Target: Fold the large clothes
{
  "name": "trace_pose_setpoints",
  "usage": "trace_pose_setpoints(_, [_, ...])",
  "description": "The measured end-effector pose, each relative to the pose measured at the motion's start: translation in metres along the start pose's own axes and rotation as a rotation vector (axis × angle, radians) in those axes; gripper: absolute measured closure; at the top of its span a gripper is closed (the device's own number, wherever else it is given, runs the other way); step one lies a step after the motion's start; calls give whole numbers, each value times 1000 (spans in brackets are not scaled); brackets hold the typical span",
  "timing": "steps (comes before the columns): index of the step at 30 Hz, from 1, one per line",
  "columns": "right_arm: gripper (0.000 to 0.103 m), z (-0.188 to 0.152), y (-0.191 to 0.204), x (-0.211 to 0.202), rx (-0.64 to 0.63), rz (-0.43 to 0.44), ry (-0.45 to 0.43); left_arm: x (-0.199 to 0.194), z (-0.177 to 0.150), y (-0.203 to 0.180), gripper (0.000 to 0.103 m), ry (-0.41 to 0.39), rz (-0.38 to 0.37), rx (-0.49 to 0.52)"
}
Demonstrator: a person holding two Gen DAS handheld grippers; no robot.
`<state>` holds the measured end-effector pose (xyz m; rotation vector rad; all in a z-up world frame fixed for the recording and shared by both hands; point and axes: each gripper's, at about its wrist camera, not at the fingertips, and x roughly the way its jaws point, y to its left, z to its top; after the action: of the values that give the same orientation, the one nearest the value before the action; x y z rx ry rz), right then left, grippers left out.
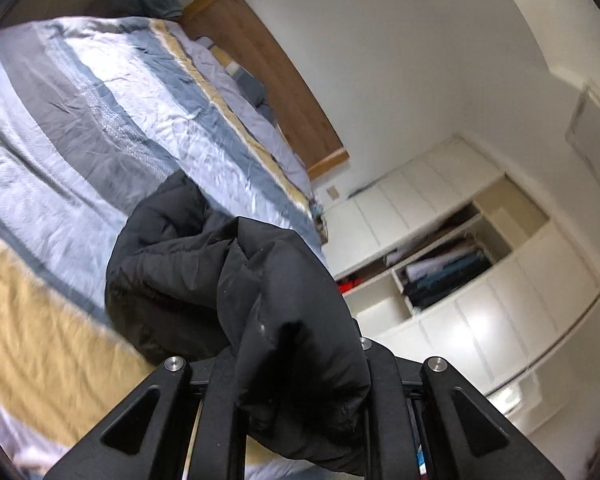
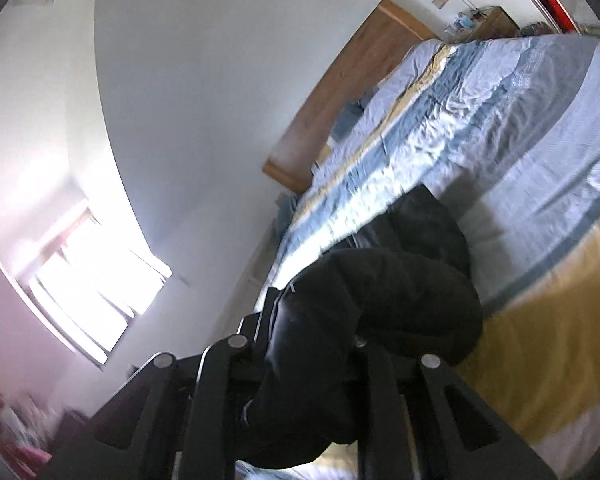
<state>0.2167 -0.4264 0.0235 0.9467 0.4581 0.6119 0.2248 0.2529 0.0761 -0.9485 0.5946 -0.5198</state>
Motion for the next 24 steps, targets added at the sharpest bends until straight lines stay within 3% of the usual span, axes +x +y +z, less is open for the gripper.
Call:
trace_pose_setpoints(5, [88, 35, -19, 35, 124, 40, -65, 36, 43, 22, 89, -32, -16, -139])
trace_pose_setpoints(8, [88, 54, -26, 63, 155, 15, -103, 65, 71, 34, 89, -38, 26, -210])
trace_pose_setpoints(13, [88, 91, -42, 117, 192, -52, -151, 108, 111, 47, 88, -53, 112, -239])
trace_pose_setpoints(19, [88, 132, -59, 191, 107, -285, -126, 171, 151, 77, 86, -31, 235, -265])
trace_pose_setpoints(24, [87, 156, -94, 253, 106, -418, -85, 221, 174, 109, 82, -6, 325, -277])
